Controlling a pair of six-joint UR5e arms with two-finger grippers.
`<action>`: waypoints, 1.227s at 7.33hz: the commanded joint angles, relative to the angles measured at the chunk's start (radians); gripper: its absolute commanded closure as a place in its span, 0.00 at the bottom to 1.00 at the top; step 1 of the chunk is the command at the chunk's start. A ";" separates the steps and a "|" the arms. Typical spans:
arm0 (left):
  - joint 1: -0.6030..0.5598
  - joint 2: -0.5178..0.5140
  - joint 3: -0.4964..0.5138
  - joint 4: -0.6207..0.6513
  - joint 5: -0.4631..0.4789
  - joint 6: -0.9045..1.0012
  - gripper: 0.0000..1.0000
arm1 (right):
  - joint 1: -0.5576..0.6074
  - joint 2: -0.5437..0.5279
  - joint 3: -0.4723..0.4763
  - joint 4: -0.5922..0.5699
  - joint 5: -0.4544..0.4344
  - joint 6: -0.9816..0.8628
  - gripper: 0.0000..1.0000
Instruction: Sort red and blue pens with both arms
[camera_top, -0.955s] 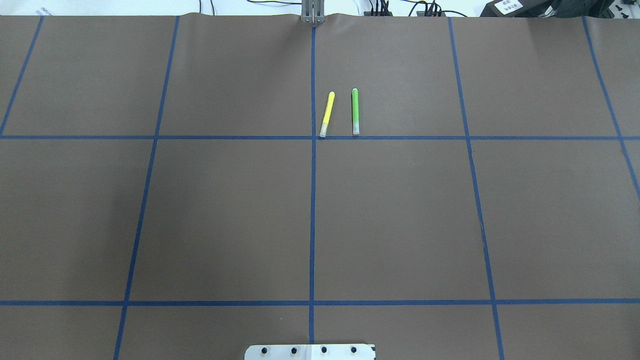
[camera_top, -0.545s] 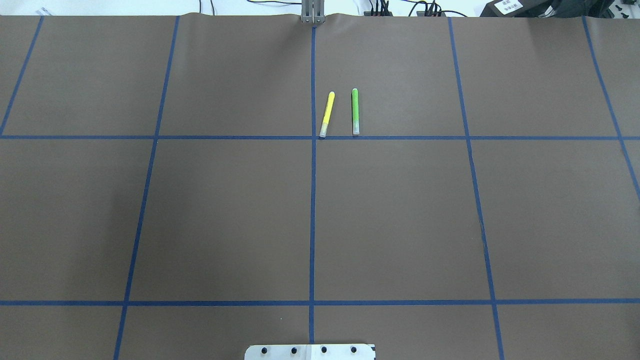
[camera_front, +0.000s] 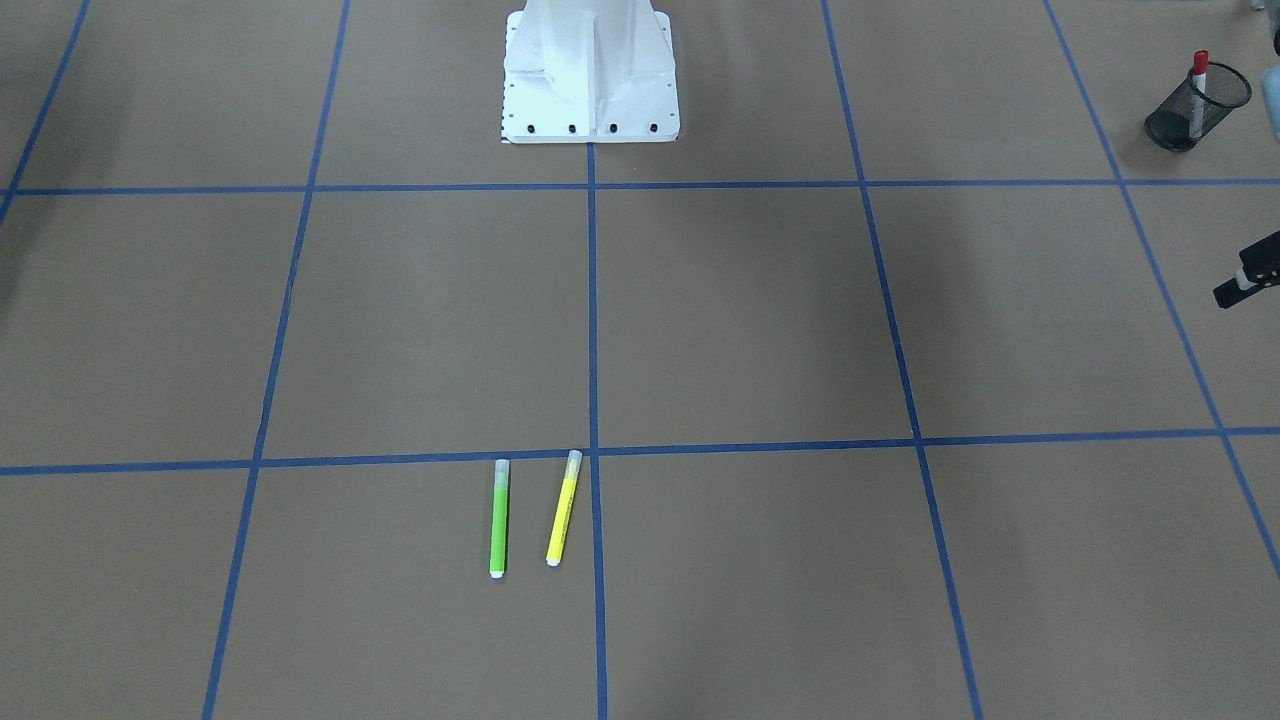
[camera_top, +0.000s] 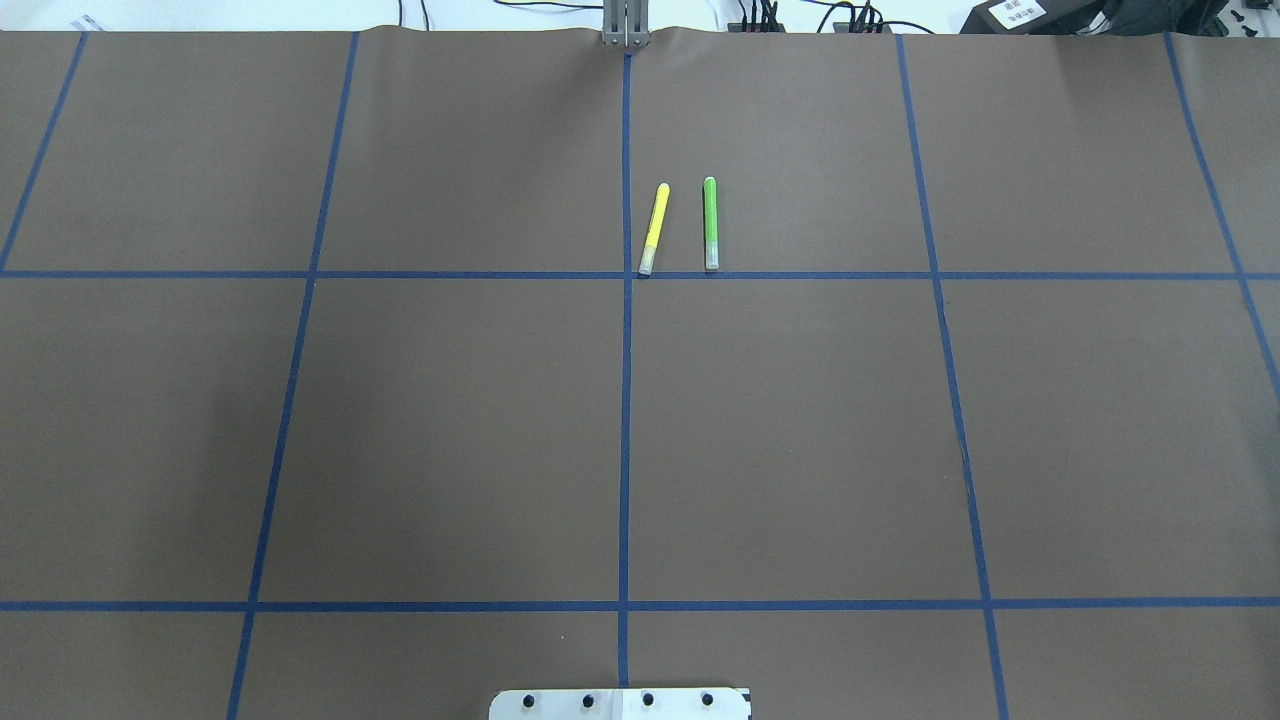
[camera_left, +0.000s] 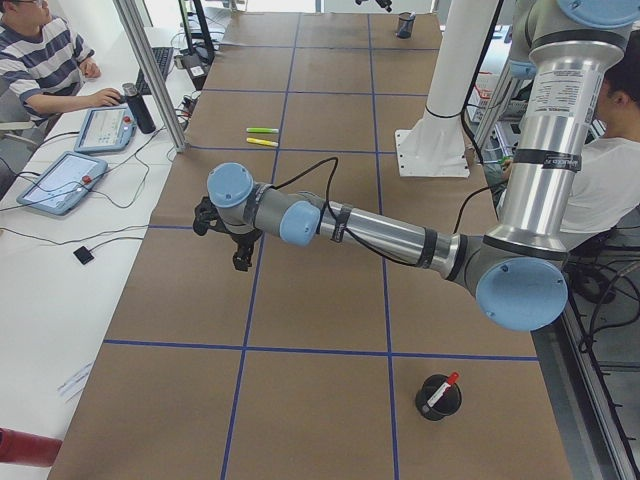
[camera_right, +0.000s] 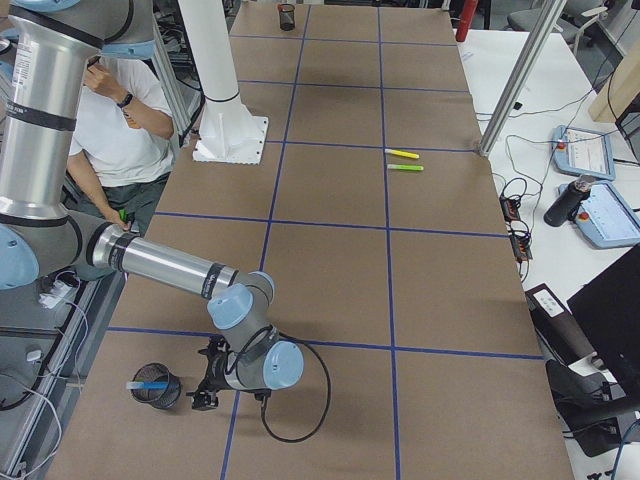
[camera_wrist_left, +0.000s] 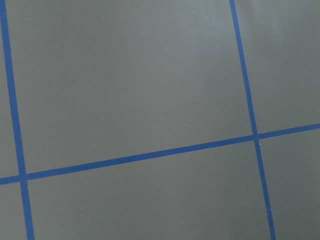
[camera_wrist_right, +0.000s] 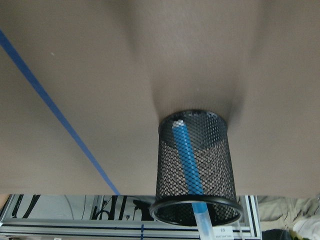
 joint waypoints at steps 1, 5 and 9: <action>-0.002 0.032 -0.008 0.001 0.003 0.002 0.00 | 0.001 0.090 0.075 0.117 0.019 0.086 0.00; -0.005 0.098 -0.020 -0.001 0.193 0.055 0.00 | 0.001 0.209 0.097 0.483 0.082 0.333 0.00; -0.007 0.193 -0.083 -0.001 0.197 0.109 0.00 | -0.015 0.235 0.120 0.751 0.114 0.547 0.00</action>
